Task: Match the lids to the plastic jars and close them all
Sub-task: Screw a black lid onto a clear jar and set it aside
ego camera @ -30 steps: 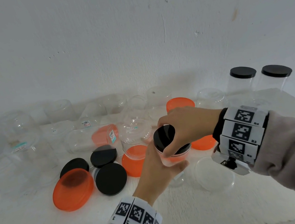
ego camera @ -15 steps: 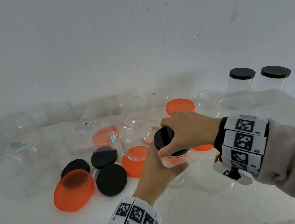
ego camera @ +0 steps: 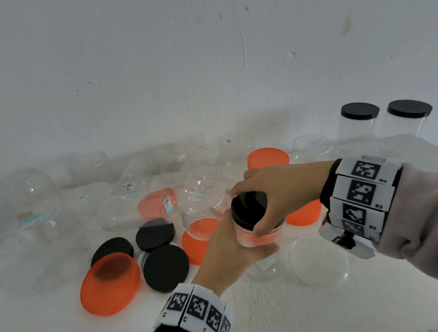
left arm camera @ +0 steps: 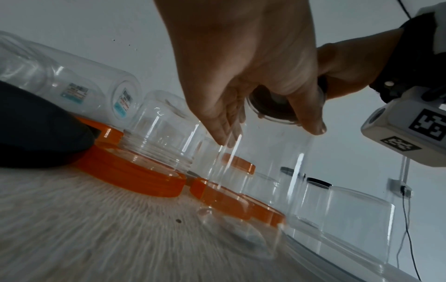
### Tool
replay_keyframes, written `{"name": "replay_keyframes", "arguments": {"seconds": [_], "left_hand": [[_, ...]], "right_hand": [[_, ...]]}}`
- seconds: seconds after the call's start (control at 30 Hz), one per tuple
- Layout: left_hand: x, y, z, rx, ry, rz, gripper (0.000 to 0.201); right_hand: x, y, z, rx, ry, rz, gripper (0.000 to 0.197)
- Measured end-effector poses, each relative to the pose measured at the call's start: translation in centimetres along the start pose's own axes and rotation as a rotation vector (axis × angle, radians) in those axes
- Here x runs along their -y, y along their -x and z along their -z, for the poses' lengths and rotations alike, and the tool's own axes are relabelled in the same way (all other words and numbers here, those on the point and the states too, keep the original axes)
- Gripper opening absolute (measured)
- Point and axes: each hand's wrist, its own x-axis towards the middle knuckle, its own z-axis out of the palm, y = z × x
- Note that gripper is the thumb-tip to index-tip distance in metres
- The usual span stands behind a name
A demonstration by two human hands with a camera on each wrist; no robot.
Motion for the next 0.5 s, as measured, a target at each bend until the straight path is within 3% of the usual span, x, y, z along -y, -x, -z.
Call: {"name": "replay_keyframes", "arguments": {"seconds": [0.27, 0.5], "left_hand": [[0.0, -0.4, 1.1, 0.168, 0.054, 0.02, 0.077], [-0.1, -0.2, 0.9, 0.184, 0.099, 0.023, 0.077]], "right_hand": [[0.2, 0.2, 2.3, 0.178, 0.037, 0.142, 0.074], [0.2, 0.3, 2.4, 0.191, 0.062, 0.141, 0.078]]}}
